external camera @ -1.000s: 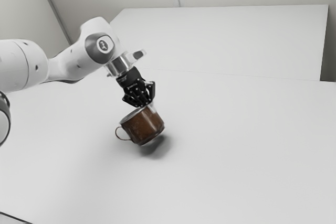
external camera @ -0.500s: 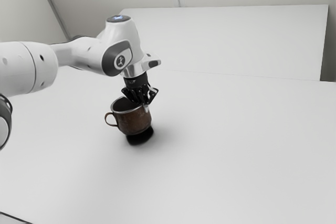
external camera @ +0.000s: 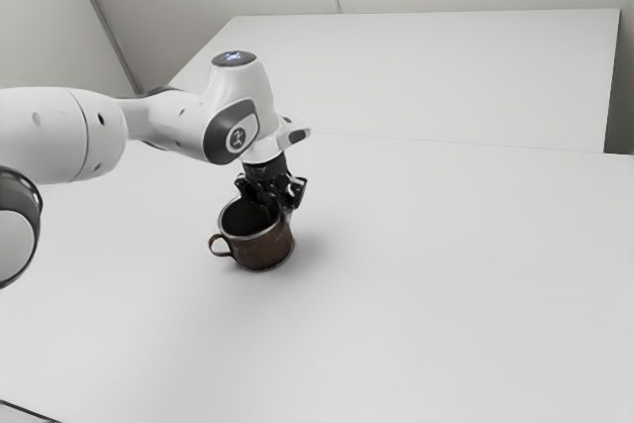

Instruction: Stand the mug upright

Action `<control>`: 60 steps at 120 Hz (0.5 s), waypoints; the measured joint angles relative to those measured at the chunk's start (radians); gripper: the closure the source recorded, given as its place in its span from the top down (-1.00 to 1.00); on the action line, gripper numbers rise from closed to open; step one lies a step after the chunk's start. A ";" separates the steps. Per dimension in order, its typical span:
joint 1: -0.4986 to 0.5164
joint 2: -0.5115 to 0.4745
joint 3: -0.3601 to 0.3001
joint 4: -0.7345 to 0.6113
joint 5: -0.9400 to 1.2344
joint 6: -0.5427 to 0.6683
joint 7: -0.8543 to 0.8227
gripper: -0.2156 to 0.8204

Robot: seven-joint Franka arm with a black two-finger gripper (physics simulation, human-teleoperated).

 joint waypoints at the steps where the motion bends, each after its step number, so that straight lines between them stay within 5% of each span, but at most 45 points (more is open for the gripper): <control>1: 0.000 0.000 0.000 0.000 0.000 0.000 0.000 -0.30; 25: -0.012 -0.018 0.000 0.001 -0.004 -0.007 -0.008 0.24; 60: -0.025 -0.116 0.005 0.017 -0.007 -0.068 0.023 0.50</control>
